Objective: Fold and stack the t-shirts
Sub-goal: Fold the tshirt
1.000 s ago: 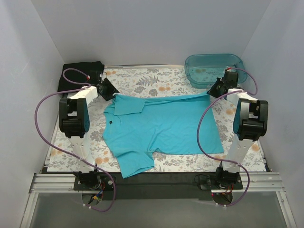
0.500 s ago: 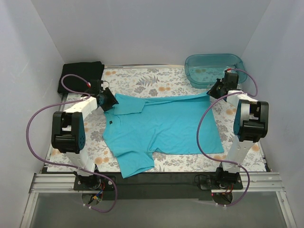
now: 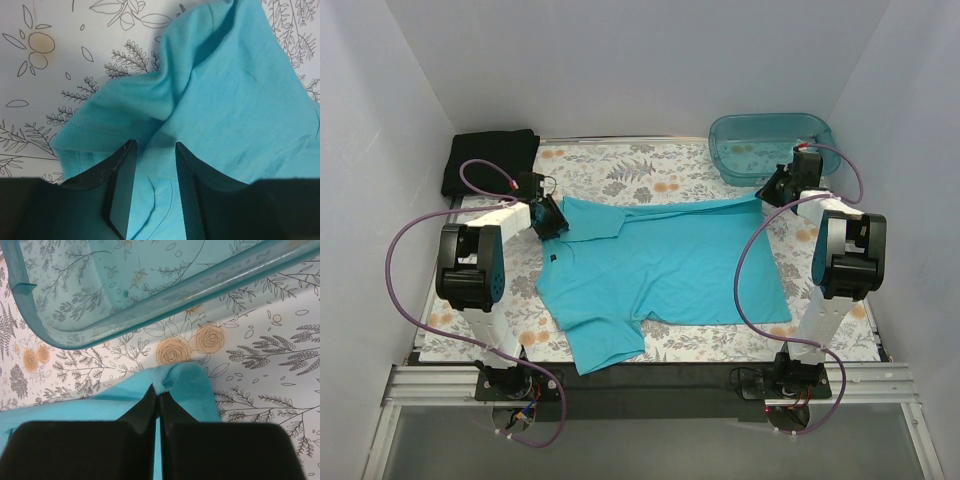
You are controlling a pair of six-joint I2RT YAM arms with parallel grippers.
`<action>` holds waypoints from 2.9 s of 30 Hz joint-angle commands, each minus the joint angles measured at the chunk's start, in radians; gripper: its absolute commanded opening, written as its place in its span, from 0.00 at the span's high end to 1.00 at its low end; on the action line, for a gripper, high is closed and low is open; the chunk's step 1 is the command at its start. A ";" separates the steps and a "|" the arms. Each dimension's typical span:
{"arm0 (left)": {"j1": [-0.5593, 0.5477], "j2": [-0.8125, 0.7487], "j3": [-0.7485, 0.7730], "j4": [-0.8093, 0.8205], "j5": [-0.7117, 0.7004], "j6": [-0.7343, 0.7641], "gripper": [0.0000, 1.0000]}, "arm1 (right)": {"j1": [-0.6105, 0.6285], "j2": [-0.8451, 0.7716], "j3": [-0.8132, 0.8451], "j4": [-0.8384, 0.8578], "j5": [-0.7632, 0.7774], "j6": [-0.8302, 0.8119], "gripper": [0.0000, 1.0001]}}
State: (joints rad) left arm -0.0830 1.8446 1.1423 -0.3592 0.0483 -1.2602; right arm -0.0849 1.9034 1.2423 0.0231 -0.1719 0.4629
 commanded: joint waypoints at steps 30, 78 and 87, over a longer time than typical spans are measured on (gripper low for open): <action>-0.034 0.015 0.079 -0.070 -0.051 0.025 0.82 | -0.007 -0.069 -0.017 0.041 -0.003 -0.012 0.97; -0.009 -0.573 0.007 -0.271 0.028 -0.260 1.00 | -0.019 -0.176 -0.032 -0.163 -0.023 -0.026 0.99; -0.009 -0.596 -0.047 -0.284 0.002 -0.272 1.00 | -0.021 -0.225 -0.101 -0.199 0.021 -0.024 0.99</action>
State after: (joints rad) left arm -0.0975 1.2896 1.1160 -0.6292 0.0757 -1.5173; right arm -0.0982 1.7344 1.1629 -0.1623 -0.1799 0.4477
